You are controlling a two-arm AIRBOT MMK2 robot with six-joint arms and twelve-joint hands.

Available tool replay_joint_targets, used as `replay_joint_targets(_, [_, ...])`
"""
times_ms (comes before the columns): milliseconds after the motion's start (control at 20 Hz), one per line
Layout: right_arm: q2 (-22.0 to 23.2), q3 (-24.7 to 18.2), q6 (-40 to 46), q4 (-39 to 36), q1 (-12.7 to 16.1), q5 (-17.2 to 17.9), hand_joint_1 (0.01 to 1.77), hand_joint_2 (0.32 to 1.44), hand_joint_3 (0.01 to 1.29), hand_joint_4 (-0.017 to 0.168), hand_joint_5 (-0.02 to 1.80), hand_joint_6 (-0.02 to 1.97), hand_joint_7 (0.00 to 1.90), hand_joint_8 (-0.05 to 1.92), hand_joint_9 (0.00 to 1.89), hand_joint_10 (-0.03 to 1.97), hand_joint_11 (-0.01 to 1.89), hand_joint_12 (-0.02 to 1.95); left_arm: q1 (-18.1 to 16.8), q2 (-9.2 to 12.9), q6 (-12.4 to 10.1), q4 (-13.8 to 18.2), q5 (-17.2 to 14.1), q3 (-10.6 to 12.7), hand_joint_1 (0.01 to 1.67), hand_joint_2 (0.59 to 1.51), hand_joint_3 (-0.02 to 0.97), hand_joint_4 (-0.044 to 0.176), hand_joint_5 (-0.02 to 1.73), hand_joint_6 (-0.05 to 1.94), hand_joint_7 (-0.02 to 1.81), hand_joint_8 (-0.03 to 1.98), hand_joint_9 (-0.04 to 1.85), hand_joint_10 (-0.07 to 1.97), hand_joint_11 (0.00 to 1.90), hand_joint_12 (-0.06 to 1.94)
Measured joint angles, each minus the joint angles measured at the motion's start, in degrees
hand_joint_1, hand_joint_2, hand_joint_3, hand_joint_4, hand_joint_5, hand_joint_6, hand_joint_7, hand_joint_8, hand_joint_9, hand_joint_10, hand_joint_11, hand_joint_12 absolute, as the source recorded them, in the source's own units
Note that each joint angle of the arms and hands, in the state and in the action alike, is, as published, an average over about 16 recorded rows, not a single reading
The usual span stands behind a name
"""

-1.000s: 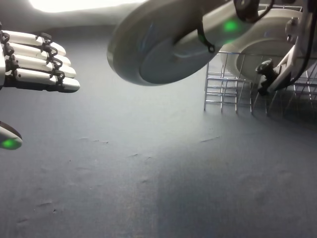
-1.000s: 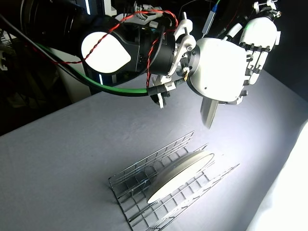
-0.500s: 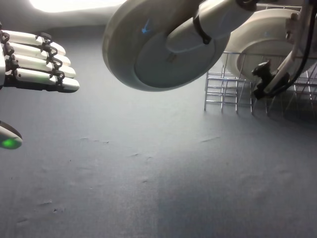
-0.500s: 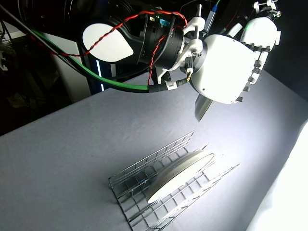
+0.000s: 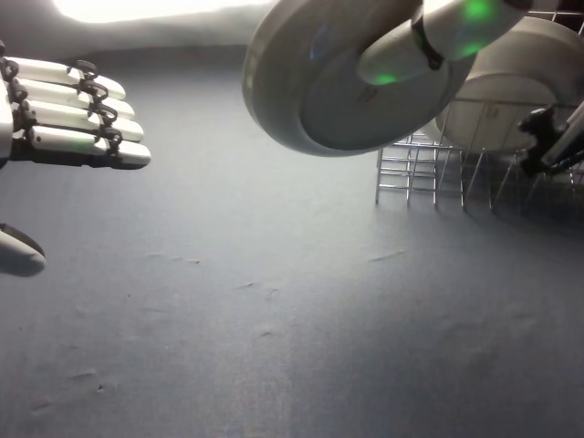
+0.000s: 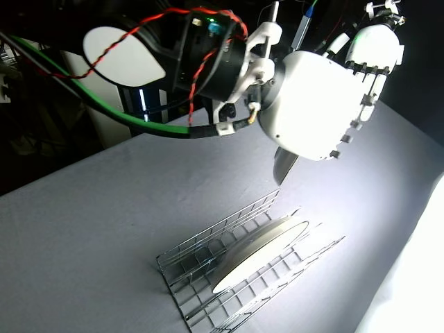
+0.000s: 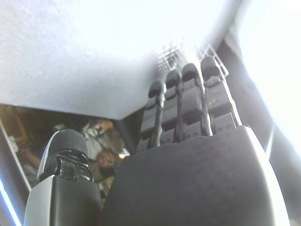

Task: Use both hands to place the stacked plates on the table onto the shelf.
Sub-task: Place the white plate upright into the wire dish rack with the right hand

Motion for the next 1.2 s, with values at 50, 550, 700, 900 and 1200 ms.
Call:
replay_joint_targets(50, [0.59,-0.22,0.02,-0.26,0.0,-0.11,1.41,0.98,0.01,-0.003,1.01,0.79,1.04,0.85,0.98,1.15,0.82,1.45,0.0,0.01,-0.09,0.0,-0.02,-0.04,0.01,1.179,0.011,0.002,0.1,0.01,0.12,0.0,0.09,0.01,0.02,0.17])
replay_joint_targets(550, [5.92,-1.45,0.11,-3.71,-1.78,0.3,1.41,0.99,0.01,-0.004,1.03,0.76,1.04,0.84,0.98,1.13,0.83,1.45,0.0,0.08,-0.46,0.08,-0.17,-0.27,0.01,1.179,0.011,0.001,0.11,0.01,0.13,0.0,0.11,0.01,0.02,0.23])
replay_joint_targets(700, [6.98,-1.22,0.01,-4.87,-2.71,0.83,1.41,0.99,0.01,-0.004,1.02,0.77,1.03,0.86,0.98,1.14,0.82,1.46,0.0,0.08,-0.51,0.1,-0.16,-0.26,0.01,1.179,0.011,0.001,0.11,0.01,0.14,0.0,0.12,0.01,0.02,0.25])
replay_joint_targets(900, [7.84,-0.86,-0.16,-6.3,-4.29,1.99,1.41,0.99,0.01,-0.004,1.01,0.79,1.02,0.88,0.97,1.15,0.8,1.48,0.0,0.09,-0.6,0.13,-0.18,-0.28,0.01,1.179,0.011,0.001,0.12,0.01,0.15,0.0,0.13,0.01,0.02,0.26])
replay_joint_targets(1200, [8.39,-0.33,-0.56,-8.84,-6.83,4.11,1.4,0.99,0.01,-0.004,0.98,0.81,0.99,0.91,0.96,1.17,0.78,1.53,0.0,0.09,-0.86,0.22,-0.24,-0.31,0.01,1.179,0.012,0.001,0.13,0.01,0.15,0.0,0.13,0.01,0.02,0.26])
